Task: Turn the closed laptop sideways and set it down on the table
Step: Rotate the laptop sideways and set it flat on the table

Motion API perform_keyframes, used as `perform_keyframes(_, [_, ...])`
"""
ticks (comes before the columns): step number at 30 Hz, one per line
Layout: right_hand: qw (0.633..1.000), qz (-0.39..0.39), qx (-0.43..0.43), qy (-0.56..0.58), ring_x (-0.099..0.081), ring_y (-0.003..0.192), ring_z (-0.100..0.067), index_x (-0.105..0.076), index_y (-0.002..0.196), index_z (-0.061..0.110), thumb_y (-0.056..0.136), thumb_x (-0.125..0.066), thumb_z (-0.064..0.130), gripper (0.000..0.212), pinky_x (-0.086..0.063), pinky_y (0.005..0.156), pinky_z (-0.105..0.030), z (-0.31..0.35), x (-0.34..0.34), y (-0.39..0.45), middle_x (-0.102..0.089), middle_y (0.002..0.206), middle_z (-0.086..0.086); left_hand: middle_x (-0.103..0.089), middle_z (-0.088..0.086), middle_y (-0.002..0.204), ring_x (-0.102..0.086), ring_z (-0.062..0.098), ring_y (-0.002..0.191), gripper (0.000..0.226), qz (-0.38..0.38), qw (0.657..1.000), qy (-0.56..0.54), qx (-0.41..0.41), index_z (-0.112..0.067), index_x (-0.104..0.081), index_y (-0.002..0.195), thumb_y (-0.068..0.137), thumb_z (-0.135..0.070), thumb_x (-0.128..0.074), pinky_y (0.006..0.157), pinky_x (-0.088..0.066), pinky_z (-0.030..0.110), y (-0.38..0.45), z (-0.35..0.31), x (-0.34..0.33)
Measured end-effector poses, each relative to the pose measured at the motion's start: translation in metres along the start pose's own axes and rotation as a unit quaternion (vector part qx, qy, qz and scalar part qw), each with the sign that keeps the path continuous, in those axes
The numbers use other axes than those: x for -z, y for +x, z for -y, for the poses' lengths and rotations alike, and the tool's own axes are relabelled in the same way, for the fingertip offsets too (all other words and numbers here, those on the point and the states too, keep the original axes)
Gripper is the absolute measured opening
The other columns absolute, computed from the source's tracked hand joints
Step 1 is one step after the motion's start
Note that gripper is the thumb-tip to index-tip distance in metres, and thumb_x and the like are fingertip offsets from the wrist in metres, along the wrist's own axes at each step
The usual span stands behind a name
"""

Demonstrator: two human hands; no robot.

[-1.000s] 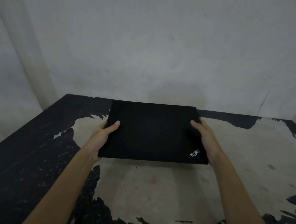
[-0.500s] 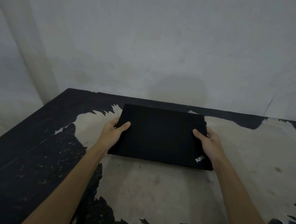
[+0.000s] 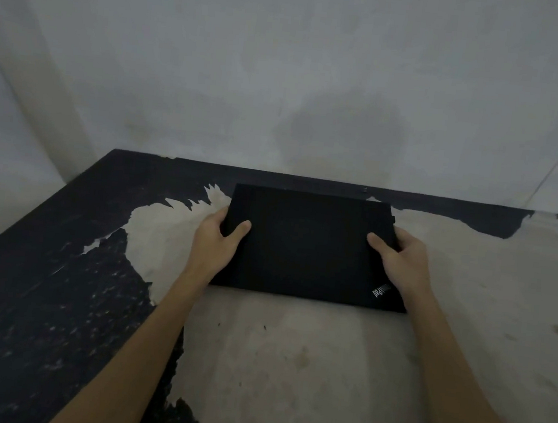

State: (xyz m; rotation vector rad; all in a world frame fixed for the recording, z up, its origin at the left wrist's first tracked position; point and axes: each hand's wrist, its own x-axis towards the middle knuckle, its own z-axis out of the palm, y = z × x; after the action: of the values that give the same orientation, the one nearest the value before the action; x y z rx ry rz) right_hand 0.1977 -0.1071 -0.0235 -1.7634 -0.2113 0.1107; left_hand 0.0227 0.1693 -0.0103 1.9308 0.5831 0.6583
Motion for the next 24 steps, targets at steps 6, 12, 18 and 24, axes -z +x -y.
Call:
perform_keyframes(6, [0.996, -0.021, 0.032, -0.078, -0.072, 0.094, -0.020, -0.074, 0.118, 0.020, 0.089, -0.074, 0.034, 0.032, -0.060, 0.084, -0.040, 0.005, -0.002, -0.001, -0.077, 0.103, 0.001, -0.071, -0.003, 0.117, -0.066, 0.013, 0.103, 0.038, 0.000, 0.998, 0.052, -0.020, -0.014, -0.066, 0.132, 0.099, -0.032, -0.066, 0.081, -0.053, 0.019, 0.004, 0.002, -0.001])
perform_keyframes(12, [0.988, -0.032, 0.058, -0.141, -0.068, 0.094, -0.023, -0.074, 0.115, 0.014, 0.091, -0.072, 0.033, 0.030, -0.053, 0.078, -0.033, 0.007, -0.001, -0.004, -0.073, 0.103, -0.005, -0.063, 0.008, 0.107, -0.057, 0.023, 0.104, 0.036, 0.005, 0.992, 0.125, -0.024, -0.012, -0.069, 0.123, 0.097, -0.036, -0.066, 0.089, -0.051, 0.037, 0.010, 0.003, -0.002])
perform_keyframes(18, [0.971, -0.042, 0.055, -0.227, -0.059, 0.093, -0.025, -0.074, 0.107, 0.009, 0.090, -0.071, 0.038, 0.034, -0.045, 0.078, -0.032, 0.004, 0.000, -0.003, -0.062, 0.105, -0.016, -0.064, 0.015, 0.111, -0.052, 0.023, 0.114, 0.040, 0.023, 0.987, 0.159, 0.000, -0.011, -0.072, 0.116, 0.094, -0.044, -0.067, 0.100, -0.049, 0.043, 0.016, 0.006, -0.003])
perform_keyframes(24, [0.967, -0.032, 0.052, -0.247, -0.058, 0.093, -0.022, -0.075, 0.108, 0.013, 0.089, -0.072, 0.036, 0.030, -0.041, 0.078, -0.029, 0.004, 0.001, -0.004, -0.063, 0.108, -0.017, -0.057, 0.012, 0.111, -0.051, 0.023, 0.114, 0.046, 0.024, 0.984, 0.177, 0.012, -0.015, -0.071, 0.121, 0.090, -0.048, -0.070, 0.099, -0.046, 0.036, 0.014, 0.007, -0.002])
